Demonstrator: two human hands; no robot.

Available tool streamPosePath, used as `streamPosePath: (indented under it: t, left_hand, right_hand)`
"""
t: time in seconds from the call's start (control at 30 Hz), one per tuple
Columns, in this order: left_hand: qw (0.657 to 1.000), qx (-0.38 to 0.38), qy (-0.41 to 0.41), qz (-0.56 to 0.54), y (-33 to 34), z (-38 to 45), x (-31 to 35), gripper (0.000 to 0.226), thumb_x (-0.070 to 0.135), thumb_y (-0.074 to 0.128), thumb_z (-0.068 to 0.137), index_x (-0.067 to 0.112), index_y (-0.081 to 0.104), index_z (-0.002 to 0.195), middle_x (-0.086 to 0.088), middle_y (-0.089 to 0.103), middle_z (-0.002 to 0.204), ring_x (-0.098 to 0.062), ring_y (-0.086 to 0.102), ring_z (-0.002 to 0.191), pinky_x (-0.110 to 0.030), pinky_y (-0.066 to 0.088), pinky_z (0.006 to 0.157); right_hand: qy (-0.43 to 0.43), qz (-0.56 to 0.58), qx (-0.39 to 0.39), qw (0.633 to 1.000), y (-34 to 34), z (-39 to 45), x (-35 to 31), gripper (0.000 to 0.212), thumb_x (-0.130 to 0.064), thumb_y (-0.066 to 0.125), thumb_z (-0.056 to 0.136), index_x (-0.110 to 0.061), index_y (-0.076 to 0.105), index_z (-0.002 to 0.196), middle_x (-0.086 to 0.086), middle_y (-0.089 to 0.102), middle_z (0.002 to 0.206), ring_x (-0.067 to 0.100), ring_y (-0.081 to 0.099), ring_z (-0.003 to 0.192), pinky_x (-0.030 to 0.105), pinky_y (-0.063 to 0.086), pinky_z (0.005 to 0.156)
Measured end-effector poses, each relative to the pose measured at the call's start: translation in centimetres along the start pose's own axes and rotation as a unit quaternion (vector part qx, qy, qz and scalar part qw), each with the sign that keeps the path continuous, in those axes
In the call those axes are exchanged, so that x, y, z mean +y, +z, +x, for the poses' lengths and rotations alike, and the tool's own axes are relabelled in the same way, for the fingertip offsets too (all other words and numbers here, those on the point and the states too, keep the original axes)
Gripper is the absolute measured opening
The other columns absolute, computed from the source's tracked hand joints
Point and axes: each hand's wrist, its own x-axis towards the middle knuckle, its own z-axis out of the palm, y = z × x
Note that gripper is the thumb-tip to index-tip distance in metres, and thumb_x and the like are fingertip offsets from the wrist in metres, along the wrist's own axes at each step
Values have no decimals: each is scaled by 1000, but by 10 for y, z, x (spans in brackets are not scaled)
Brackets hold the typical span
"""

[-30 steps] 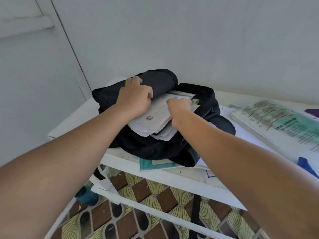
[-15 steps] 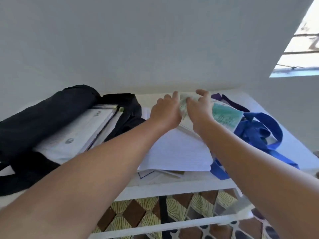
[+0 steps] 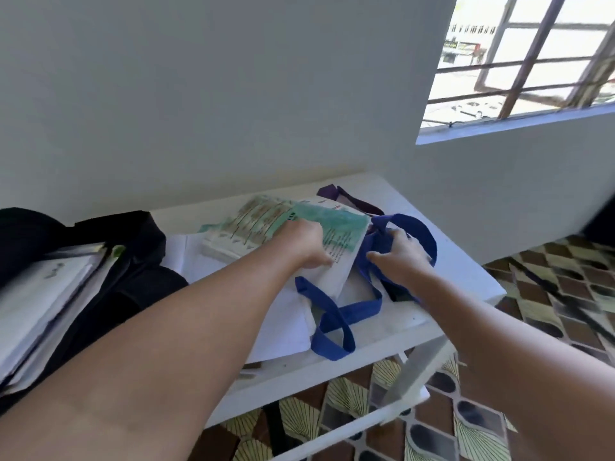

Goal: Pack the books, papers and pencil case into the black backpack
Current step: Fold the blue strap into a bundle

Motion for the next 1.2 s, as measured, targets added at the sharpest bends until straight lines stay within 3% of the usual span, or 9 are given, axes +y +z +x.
streamPosePath:
  t: [0.2, 0.33, 0.57, 0.67, 0.77, 0.83, 0.93, 1.03, 1.2]
  left_hand:
    - [999, -45, -6, -15, -8, 6, -3, 42, 61, 69, 85, 21, 57, 77, 0, 63, 83, -20, 60, 80, -32, 40, 58]
    - [998, -45, -14, -32, -9, 4, -3, 49, 65, 66, 84, 18, 61, 76, 1, 60, 75, -17, 54, 69, -31, 36, 57]
    - [994, -65, -55, -66, -9, -4, 8, 51, 74, 61, 81, 25, 70, 87, -9, 62, 79, -17, 56, 71, -31, 38, 58]
    - [988, -85, -49, -123, -13, -7, 9, 61, 74, 62, 82, 21, 69, 111, 0, 70, 99, -23, 64, 97, -35, 50, 80]
    - [952, -43, -40, -299, -14, -16, -2, 46, 34, 68, 96, 17, 57, 137, -3, 65, 130, -25, 58, 127, -27, 50, 99]
    - [871, -8, -29, -491, -14, -29, -11, 36, 13, 62, 99, 17, 57, 134, -1, 65, 122, -23, 58, 125, -15, 50, 86]
    - [699, 12, 21, -715, -13, -41, -33, 28, 5, 61, 95, 19, 65, 119, -8, 72, 119, -23, 63, 120, -39, 45, 104]
    - [587, -10, -20, -809, -16, -47, -52, 9, 18, 57, 103, 17, 65, 108, -6, 73, 91, -25, 70, 95, -49, 50, 99]
    - [315, 199, -147, -916, -36, -37, -121, 37, 22, 49, 108, 16, 43, 71, 2, 42, 57, -11, 38, 37, -19, 38, 45]
  right_hand:
    - [-63, 44, 14, 997, 20, 7, 4, 30, -31, 67, 93, -24, 65, 122, 1, 71, 116, 25, 64, 108, 37, 54, 85]
    - [-86, 179, 23, 980, 16, 5, -11, 10, -14, 59, 92, -23, 63, 95, -9, 64, 88, 16, 58, 83, 25, 39, 60]
    - [-114, 360, 76, 923, -3, -10, -46, 9, -24, 55, 97, -19, 58, 104, -7, 64, 83, 12, 58, 73, 32, 41, 63]
    - [-188, 380, 1, 906, -8, -16, -74, 8, -19, 58, 97, -24, 62, 102, -5, 67, 83, 12, 62, 73, 30, 49, 63]
    - [-254, 360, -39, 897, -1, -24, -102, 13, -21, 65, 97, -32, 71, 100, -6, 71, 88, 8, 66, 80, 21, 55, 69]
    - [-283, 346, 0, 894, 5, -25, -115, 15, -29, 69, 94, -43, 74, 92, -8, 70, 95, 14, 66, 97, 36, 56, 90]
    - [-286, 337, 30, 897, 6, -26, -125, 21, -38, 68, 93, -54, 72, 79, -19, 63, 92, 17, 56, 114, 45, 46, 105]
    - [-285, 339, 20, 897, 13, -25, -136, 25, -61, 55, 91, -50, 77, 91, -14, 62, 102, 18, 55, 117, 50, 45, 107]
    - [-314, 201, -126, 920, 20, -23, -128, 63, -75, 49, 95, -32, 55, 142, -7, 67, 119, 8, 64, 104, 38, 54, 95]
